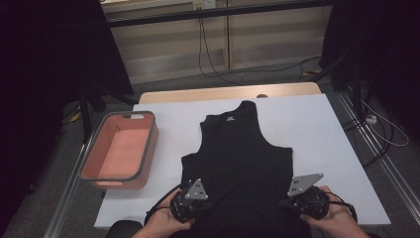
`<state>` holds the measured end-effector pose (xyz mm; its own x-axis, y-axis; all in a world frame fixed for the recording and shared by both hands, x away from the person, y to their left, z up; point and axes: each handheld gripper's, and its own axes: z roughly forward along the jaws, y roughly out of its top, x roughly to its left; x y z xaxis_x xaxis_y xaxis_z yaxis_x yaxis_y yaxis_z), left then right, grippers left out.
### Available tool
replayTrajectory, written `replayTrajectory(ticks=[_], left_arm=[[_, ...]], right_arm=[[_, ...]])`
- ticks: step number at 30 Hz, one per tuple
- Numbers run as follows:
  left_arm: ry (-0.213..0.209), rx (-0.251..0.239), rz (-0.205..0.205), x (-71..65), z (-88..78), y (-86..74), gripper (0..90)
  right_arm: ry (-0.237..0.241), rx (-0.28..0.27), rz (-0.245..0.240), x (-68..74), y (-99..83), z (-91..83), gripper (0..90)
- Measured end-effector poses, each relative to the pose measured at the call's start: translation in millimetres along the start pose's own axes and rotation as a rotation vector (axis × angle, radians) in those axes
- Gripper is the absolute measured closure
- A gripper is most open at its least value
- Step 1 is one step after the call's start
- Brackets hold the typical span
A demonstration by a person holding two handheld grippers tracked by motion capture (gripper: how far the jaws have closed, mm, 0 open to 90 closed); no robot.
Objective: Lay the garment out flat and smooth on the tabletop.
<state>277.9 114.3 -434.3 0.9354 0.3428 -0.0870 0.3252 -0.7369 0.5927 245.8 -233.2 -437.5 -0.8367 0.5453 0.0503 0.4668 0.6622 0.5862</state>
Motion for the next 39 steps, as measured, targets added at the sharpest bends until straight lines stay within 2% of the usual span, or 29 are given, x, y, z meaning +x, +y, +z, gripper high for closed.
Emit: replayTrajectory(ticks=[3,6,7,8,10,11,12,13,15,18,20,22,23,25,26,27,29,30,33,34,35,36,37,38,39], left_arm=[[-0.001,0.002,0.017,-8.3,-3.1,-1.8,90.0],[-0.025,-0.012,-0.012,-16.2,-6.7,-7.9,90.0],[-0.023,0.013,0.013,-15.9,-8.3,-9.5,90.0],[-0.025,-0.011,-0.019,-18.7,-6.9,-11.2,90.0],[-0.03,-0.02,-0.023,-16.0,-8.2,-11.3,90.0],[-0.032,-0.045,-0.052,-13.8,-9.3,-10.5,89.8],[-0.033,-0.058,-0.064,-10.2,-11.2,-9.1,87.9],[-0.018,-0.087,-0.08,-6.7,-13.1,-7.4,82.9],[0.027,-0.091,-0.093,-0.7,-14.5,-4.0,65.3],[0.077,-0.107,-0.07,11.0,-11.1,3.6,61.9],[0.118,-0.104,-0.047,21.3,-6.5,10.9,54.5],[0.151,-0.107,-0.068,33.6,-0.8,17.1,47.6],[0.161,-0.086,-0.073,39.9,1.7,20.1,43.4],[0.175,-0.059,-0.075,48.1,7.5,24.6,42.8],[0.17,-0.058,-0.085,49.5,10.2,25.9,42.8],[0.16,-0.053,-0.078,50.1,11.3,26.7,42.7],[0.182,-0.07,-0.075,45.0,14.4,26.3,42.0],[0.193,-0.06,-0.044,42.1,14.0,25.5,40.8],[0.183,-0.094,-0.024,32.8,10.6,21.5,40.6],[0.181,-0.086,-0.013,31.5,11.3,19.4,40.6],[0.167,-0.072,-0.023,29.9,14.9,17.8,41.7],[0.152,-0.057,-0.007,28.7,19.6,16.9,44.6],[0.145,-0.08,0.015,27.3,21.1,16.8,47.1],[0.131,-0.079,0.03,26.4,21.9,17.9,51.0],[0.087,-0.079,0.028,26.6,22.8,18.3,60.3]], right_arm=[[0.02,0.004,-0.004,5.8,-1.9,-1.6,90.0],[0.041,0.011,-0.001,10.0,-3.5,-3.3,90.0],[0.05,0.012,-0.002,11.8,-4.1,-3.6,89.7],[0.052,0.014,-0.001,13.2,-4.5,-4.2,89.0],[0.056,0.012,0.007,13.6,-4.9,-4.6,82.0],[0.05,0.002,0.015,13.4,-4.3,-5.1,76.4],[0.04,-0.016,0.03,12.4,-3.5,-5.5,71.2],[0.03,-0.035,0.054,10.7,-2.1,-5.5,68.9],[0.015,-0.082,0.08,4.7,1.8,-4.8,66.9],[-0.037,-0.111,0.107,-5.6,12.2,-1.2,59.9],[-0.055,-0.117,0.101,-12.6,22.2,3.4,56.6],[-0.072,-0.103,0.084,-18.0,34.7,11.3,53.9],[-0.063,-0.103,0.076,-20.9,40.6,16.1,53.8],[-0.049,-0.097,0.067,-24.4,51.4,26.4,52.3],[-0.039,-0.091,0.061,-25.9,55.9,31.7,52.3],[-0.03,-0.087,0.056,-26.7,59.3,36.9,52.3],[-0.031,-0.089,0.048,-27.3,60.6,45.8,53.1],[-0.022,-0.08,0.046,-27.0,59.2,49.0,53.0],[-0.04,-0.074,0.034,-23.5,54.6,48.4,53.5],[-0.05,-0.073,0.021,-22.4,52.8,47.6,55.6],[-0.054,-0.078,0.016,-21.0,51.6,47.5,57.8],[-0.054,-0.081,0.017,-19.6,51.4,47.9,60.3],[-0.049,-0.076,0.016,-19.6,52.0,47.8,63.8],[-0.034,-0.069,0.02,-20.0,52.7,47.5,68.7],[-0.037,-0.066,0.029,-20.0,53.3,47.3,75.8]])
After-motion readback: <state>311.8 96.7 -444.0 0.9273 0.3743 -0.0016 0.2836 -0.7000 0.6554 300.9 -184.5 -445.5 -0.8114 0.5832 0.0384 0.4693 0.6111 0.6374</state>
